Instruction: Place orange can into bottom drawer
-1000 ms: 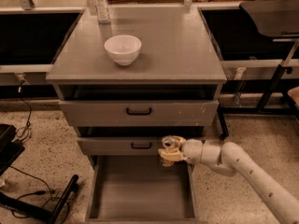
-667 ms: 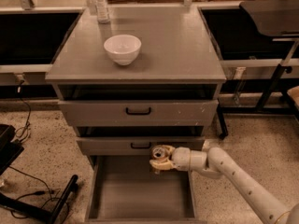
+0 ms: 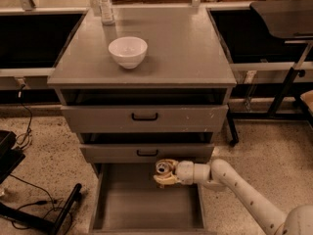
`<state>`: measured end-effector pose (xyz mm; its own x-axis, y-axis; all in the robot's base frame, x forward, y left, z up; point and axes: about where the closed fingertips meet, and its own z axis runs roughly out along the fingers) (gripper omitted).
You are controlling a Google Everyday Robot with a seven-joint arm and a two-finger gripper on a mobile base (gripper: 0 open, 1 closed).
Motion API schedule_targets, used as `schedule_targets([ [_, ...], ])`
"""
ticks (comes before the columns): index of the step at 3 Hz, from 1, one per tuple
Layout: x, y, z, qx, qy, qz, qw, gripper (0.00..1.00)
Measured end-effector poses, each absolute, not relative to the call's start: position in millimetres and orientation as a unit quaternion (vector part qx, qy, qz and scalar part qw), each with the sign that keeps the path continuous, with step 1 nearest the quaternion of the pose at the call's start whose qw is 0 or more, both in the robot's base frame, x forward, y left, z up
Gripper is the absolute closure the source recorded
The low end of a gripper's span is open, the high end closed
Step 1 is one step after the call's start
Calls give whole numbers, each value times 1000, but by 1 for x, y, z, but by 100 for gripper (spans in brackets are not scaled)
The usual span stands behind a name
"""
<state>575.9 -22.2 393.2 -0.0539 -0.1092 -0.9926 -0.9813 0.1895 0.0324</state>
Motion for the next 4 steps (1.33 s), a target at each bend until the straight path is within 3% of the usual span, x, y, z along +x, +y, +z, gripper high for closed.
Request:
schedule_targets([
  [4,565,127,236,-468,540,509,480,100],
])
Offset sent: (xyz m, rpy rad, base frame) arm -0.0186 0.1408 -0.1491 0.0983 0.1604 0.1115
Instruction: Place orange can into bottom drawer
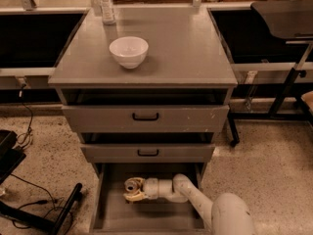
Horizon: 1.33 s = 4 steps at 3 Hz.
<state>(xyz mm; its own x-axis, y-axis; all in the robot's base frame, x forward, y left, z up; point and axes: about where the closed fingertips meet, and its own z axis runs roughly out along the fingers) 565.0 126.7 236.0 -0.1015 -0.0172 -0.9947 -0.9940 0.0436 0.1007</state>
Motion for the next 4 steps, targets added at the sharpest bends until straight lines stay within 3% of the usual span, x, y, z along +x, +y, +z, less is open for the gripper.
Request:
schedule_targets([
  [2,558,144,204,-482,520,489,508,100],
  [4,558,145,204,-483,519,489,509,58],
])
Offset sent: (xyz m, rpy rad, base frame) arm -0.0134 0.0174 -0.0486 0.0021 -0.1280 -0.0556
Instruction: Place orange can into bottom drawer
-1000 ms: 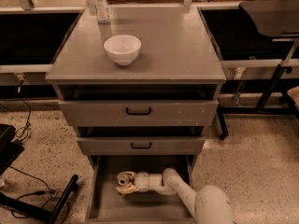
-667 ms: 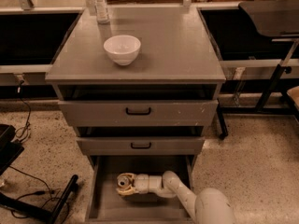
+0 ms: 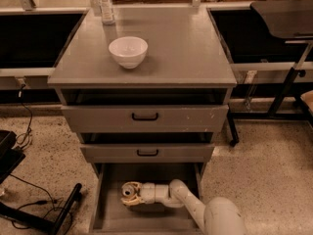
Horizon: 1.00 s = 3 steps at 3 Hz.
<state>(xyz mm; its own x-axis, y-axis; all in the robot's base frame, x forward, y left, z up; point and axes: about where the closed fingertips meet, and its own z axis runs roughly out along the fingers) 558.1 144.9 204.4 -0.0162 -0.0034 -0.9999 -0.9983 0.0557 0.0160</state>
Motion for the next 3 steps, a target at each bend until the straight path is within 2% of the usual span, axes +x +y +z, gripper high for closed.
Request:
schedule_targets([
  [2,558,145,204,-483,519,489,509,11],
  [3,558,145,204,-483,519,489,509,0],
])
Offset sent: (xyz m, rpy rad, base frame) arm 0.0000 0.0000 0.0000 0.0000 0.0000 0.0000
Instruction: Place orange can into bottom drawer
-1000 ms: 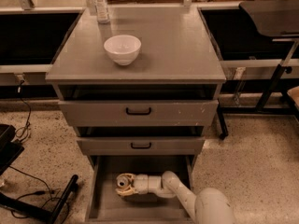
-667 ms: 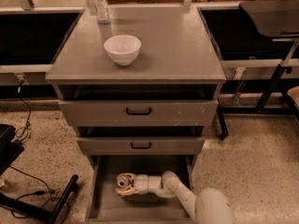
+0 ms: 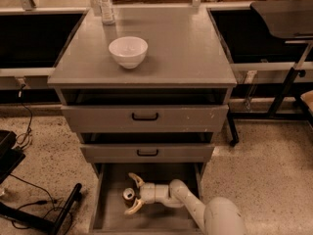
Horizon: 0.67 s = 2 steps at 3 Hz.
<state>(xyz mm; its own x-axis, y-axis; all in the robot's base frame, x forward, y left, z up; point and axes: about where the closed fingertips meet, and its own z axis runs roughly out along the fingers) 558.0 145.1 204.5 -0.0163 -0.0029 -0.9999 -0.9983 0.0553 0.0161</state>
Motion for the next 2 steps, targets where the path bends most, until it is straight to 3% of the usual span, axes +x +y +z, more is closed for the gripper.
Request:
schedule_targets([
  [2,549,135,222,-497,504,489,510,0],
])
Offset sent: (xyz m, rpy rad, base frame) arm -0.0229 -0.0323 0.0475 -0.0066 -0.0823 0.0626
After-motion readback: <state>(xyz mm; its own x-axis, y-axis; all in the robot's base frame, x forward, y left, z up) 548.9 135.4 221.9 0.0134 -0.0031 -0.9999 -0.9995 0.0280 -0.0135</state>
